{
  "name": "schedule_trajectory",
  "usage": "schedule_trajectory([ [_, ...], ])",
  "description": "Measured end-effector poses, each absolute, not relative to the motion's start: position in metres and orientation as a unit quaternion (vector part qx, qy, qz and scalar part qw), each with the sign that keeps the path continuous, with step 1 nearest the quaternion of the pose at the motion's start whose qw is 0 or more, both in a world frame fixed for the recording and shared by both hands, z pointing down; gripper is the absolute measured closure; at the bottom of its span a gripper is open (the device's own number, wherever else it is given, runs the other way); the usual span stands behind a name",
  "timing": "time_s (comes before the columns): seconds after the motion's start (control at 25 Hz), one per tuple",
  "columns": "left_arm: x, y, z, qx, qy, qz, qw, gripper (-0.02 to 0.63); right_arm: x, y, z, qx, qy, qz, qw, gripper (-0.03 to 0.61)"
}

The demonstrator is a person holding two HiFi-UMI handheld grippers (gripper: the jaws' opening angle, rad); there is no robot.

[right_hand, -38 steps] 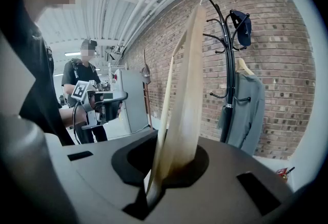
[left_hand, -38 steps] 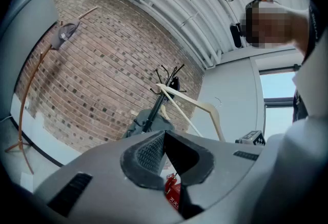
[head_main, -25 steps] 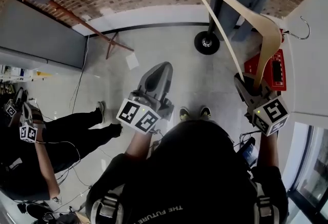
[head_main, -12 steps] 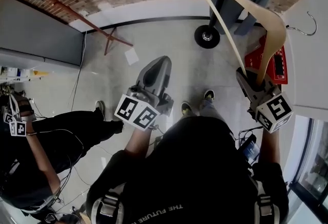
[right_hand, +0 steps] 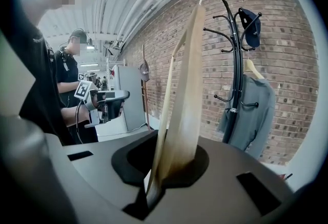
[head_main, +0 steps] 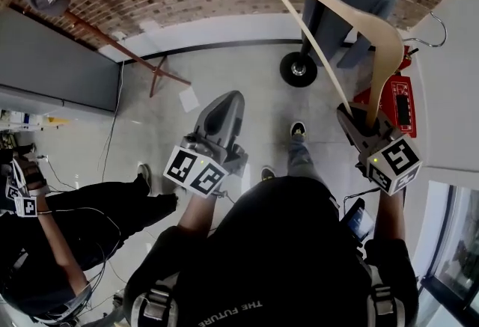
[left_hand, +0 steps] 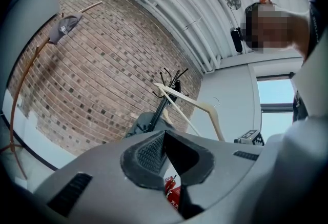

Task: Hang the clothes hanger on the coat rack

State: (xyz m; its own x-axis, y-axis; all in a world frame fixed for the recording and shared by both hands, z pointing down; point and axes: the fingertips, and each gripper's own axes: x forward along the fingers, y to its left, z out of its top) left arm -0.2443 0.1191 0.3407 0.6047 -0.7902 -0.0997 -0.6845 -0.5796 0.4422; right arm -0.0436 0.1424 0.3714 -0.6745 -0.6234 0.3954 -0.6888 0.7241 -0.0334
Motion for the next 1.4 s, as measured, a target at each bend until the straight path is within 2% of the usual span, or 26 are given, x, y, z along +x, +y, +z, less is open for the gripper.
schedule_trajectory([
  [0.36, -0.188, 0.023, 0.328, 0.882, -0.420, -0.138, 0.166, 0.594, 0.012, 0.044, 0.363, 0.355, -0.915, 0.078, 0.177, 0.551],
  [0.92, -0.103, -0.098, 0.324, 0.882, -0.425, -0.128, 0.158, 0.594, 0.100, -0.083, 0.350, 0.319, -0.919, 0.049, 0.227, 0.549],
  [1.4, -0.089, -0.147, 0.331, 0.875, -0.439, -0.130, 0.158, 0.594, 0.136, -0.160, 0.334, 0.303, -0.911, 0.044, 0.274, 0.551],
])
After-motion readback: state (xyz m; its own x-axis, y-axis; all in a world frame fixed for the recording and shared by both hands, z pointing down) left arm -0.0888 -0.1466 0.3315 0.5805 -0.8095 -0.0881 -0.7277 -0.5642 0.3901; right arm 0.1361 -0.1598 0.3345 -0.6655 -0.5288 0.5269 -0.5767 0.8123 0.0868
